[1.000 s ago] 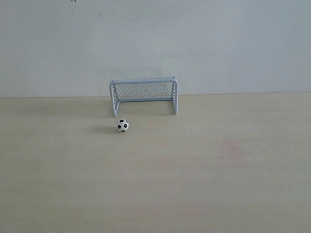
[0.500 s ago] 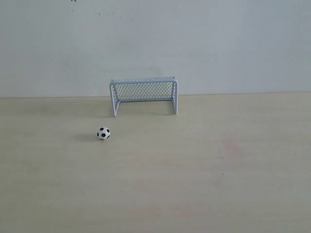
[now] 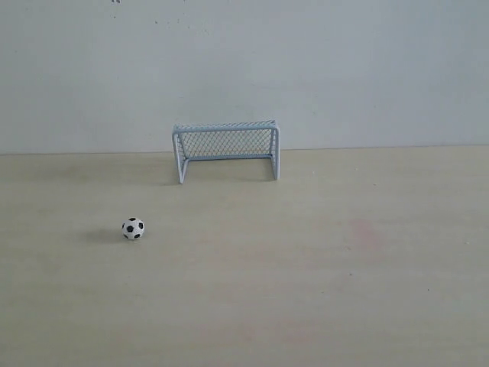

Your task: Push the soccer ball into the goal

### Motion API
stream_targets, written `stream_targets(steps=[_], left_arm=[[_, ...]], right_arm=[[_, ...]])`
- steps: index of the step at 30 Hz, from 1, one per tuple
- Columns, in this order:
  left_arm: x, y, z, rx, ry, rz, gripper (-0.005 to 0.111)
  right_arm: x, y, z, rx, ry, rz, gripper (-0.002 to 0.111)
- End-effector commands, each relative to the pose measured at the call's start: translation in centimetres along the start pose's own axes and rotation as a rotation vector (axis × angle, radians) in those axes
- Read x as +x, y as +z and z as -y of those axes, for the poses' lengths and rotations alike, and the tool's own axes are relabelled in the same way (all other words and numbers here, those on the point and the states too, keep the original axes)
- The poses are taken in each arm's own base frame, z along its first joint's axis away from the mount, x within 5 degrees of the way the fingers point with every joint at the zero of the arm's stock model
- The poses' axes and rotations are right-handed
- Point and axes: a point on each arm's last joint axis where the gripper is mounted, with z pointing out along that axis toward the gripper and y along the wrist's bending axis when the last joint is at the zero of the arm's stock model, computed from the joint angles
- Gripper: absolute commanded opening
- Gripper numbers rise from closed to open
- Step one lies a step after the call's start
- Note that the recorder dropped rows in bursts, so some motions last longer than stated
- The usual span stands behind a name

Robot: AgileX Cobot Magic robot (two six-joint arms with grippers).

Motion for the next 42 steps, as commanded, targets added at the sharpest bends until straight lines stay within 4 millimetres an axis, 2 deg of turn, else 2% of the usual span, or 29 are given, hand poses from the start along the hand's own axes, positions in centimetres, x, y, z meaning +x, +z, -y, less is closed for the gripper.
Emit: stream_targets(steps=[1,8,11,16,33,42], left_arm=[[0.1,0.0,0.0,0.001,0.001,-0.001,0.004],[0.1,0.0,0.0,0.001,0.001,-0.001,0.004],[0.1,0.0,0.0,0.001,0.001,-0.001,0.004],[0.1,0.0,0.0,0.001,0.001,-0.001,0.004],[0.1,0.0,0.0,0.001,0.001,-0.001,0.004],[0.1,0.0,0.0,0.001,0.001,-0.001,0.004]], right_arm=[[0.5,-0.3,-0.3,-0.032,-0.030,0.002,0.000],[0.7,-1.1,-0.7,-0.076,-0.054,0.021,0.000],[1.0,-1.3,-0.5,-0.059,-0.072,-0.004,0.000],[1.8,-1.3,-0.1,-0.014,0.013,-0.089,0.000],[2.4,-1.4,0.5,0.041,-0.054,-0.162,0.000],[2.4,-1.4,0.0,-0.066,-0.124,-0.164,0.000]])
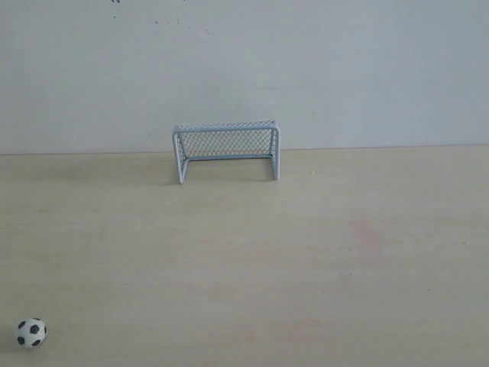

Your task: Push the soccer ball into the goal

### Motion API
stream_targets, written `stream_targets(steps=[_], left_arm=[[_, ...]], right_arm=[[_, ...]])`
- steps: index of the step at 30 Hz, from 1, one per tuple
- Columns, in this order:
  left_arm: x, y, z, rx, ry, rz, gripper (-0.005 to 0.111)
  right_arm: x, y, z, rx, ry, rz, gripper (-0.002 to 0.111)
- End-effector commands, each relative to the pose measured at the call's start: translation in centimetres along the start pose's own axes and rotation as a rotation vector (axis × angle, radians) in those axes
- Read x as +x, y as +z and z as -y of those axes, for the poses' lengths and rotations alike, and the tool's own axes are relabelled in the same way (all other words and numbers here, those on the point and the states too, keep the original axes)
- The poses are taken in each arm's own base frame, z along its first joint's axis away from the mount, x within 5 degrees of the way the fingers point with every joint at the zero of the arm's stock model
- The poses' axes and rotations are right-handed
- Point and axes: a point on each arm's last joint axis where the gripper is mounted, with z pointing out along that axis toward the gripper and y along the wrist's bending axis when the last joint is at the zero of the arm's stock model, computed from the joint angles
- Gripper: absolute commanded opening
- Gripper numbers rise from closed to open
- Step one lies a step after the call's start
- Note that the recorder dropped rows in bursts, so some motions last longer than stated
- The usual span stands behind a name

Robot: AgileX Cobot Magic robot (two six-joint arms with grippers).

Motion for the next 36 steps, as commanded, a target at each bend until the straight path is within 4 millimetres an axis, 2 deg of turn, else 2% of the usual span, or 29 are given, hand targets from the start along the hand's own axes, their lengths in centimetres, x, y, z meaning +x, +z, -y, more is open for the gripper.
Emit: stream_targets(steps=[1,4,36], left_arm=[[0.11,0.01,0.00,0.001,0.001,-0.001,0.004],[0.11,0.01,0.00,0.001,0.001,-0.001,0.004],[0.11,0.01,0.00,0.001,0.001,-0.001,0.004]], right_arm=[[-0.09,-0.04,-0.10,-0.026,-0.047,0.013,0.000],[-0.09,-0.04,-0.09,-0.026,-0.006,0.012,0.000],[-0.05,-0.04,-0.08,-0.025,-0.008,0.007,0.000]])
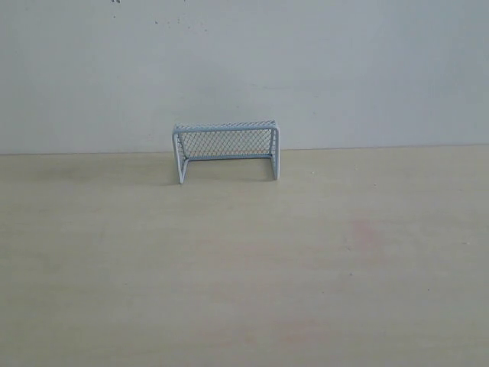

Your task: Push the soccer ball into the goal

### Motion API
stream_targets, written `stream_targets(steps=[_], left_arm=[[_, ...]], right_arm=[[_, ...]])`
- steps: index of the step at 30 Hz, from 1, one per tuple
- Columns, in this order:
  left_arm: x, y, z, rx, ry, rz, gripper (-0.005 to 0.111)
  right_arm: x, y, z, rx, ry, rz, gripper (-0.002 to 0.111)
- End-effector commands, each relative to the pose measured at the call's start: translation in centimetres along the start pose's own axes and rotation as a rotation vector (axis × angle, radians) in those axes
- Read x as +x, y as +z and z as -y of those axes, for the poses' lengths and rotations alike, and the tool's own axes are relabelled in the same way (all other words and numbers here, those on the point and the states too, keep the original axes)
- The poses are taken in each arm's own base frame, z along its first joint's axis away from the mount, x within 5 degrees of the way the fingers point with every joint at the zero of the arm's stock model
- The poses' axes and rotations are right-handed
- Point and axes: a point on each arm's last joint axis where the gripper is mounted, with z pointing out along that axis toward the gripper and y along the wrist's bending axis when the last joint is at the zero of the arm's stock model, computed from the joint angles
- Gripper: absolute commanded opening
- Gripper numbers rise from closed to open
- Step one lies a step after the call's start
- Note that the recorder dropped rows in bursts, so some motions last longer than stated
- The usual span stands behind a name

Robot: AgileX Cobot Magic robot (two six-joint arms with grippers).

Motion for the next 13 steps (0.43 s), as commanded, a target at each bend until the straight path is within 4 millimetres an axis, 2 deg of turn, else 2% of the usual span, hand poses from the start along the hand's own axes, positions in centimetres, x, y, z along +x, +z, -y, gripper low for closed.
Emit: stream_targets(steps=[1,13], left_arm=[[0.11,0.01,0.00,0.001,0.001,-0.001,0.004],[0.11,0.01,0.00,0.001,0.001,-0.001,0.004]], right_arm=[[-0.06,-0.04,0.00,-0.001,-0.011,0.009,0.000],[-0.11,-0.04,0.00,-0.001,-0.011,0.014,0.000]])
